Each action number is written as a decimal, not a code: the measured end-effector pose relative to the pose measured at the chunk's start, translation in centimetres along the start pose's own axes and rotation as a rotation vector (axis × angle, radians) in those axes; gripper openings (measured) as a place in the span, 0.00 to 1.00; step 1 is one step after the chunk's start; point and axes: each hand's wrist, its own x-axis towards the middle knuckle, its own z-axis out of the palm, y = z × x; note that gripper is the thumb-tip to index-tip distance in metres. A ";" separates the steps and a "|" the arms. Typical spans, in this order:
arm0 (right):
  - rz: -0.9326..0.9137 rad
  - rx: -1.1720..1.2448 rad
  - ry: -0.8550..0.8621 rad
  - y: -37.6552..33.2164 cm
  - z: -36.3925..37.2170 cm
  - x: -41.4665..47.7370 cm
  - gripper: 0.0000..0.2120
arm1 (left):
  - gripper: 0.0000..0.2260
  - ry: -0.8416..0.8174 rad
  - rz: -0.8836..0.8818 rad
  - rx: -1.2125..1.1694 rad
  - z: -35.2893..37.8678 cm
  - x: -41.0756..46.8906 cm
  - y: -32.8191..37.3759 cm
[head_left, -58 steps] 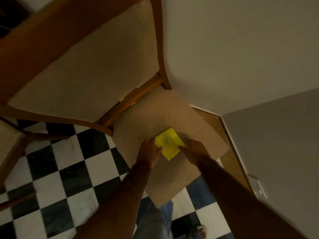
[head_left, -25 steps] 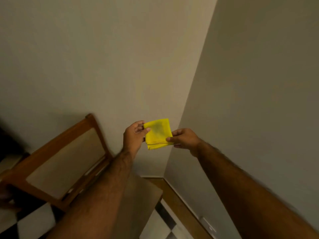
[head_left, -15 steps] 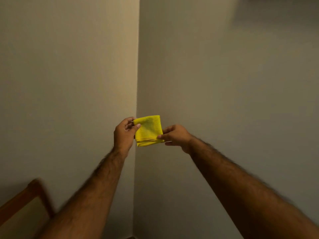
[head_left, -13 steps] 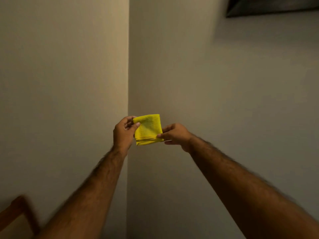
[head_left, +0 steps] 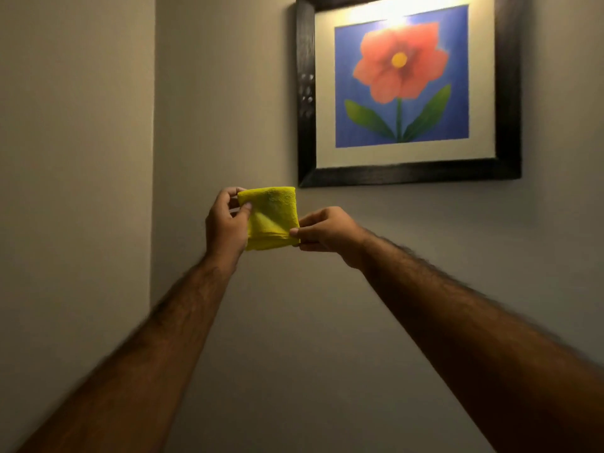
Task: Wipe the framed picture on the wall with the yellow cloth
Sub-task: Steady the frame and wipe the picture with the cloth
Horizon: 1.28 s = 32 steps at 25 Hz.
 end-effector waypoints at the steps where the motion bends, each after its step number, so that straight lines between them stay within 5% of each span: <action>1: -0.047 0.000 0.029 -1.8 -1.5 0.2 0.17 | 0.08 0.000 0.043 0.014 1.3 1.7 1.9; 4: -0.235 -0.044 0.208 -7.0 -6.8 0.4 0.17 | 0.09 0.061 0.182 0.040 4.1 6.9 7.6; 8: -0.509 -0.670 0.791 -11.7 -17.3 -0.4 0.22 | 0.11 0.168 0.290 0.067 6.4 14.0 13.3; 11: -0.588 -0.905 1.017 -11.5 -25.1 -0.9 0.26 | 0.12 0.211 0.301 0.083 8.4 17.9 15.2; 18: -0.424 -1.258 0.930 -6.7 -31.8 1.9 0.47 | 0.11 0.202 0.283 0.191 13.6 20.9 15.7; 22: -0.421 -1.213 0.950 -4.7 -32.2 4.0 0.51 | 0.13 0.359 0.581 0.579 14.7 19.7 14.7; 25: -0.461 -1.198 0.999 -3.5 -32.2 4.7 0.51 | 0.11 0.230 0.866 0.746 15.3 18.8 13.9; 32: -0.520 -1.225 1.090 -2.4 -32.1 5.5 0.51 | 0.32 0.016 0.880 0.658 15.2 13.5 6.4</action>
